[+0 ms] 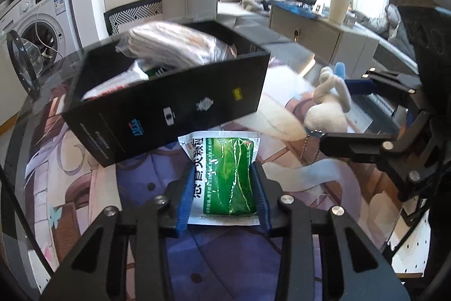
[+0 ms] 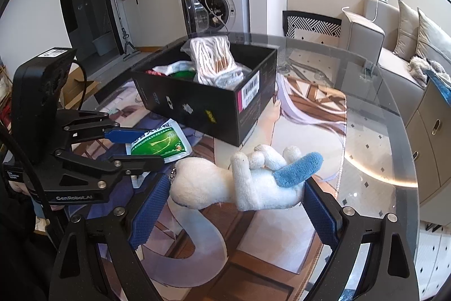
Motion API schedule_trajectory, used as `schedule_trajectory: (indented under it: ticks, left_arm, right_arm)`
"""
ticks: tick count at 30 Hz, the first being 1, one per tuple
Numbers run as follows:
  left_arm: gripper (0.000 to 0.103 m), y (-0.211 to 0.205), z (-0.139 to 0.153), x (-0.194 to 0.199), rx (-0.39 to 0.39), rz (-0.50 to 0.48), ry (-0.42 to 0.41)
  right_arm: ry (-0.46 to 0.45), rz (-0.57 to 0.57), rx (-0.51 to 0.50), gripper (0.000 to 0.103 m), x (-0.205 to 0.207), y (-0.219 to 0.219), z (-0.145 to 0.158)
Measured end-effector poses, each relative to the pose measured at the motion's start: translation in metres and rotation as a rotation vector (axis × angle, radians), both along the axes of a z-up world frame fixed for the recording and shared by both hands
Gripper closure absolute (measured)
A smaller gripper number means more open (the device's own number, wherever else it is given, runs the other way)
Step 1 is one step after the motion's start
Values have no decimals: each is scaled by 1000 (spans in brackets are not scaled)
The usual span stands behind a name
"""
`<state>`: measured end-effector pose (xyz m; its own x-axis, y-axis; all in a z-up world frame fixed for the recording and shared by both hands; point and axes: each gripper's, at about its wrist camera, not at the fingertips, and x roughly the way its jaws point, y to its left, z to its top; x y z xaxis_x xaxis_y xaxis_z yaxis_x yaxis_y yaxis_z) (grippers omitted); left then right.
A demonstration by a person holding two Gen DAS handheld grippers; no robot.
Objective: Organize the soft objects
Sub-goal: 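Grasp the green medicine packet with the left gripper while the right gripper holds the plush toy, then lower the green packet into the box with the left gripper while the right gripper lowers the plush toy in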
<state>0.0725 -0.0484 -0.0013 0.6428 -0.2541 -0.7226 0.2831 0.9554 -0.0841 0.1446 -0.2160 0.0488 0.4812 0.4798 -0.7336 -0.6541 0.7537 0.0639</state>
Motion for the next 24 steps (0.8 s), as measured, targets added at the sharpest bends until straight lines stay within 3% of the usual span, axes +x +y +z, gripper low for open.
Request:
schedule_trajectory:
  ticks: [15,24]
  left_arm:
    - [66,43,44,-19,-93,103,-136]
    - [66,72,69,-4,-151,199,-188]
  right_arm:
    - [-151,-8,49,10,-12,14,51]
    - [-193,3,33,10,3,39,70]
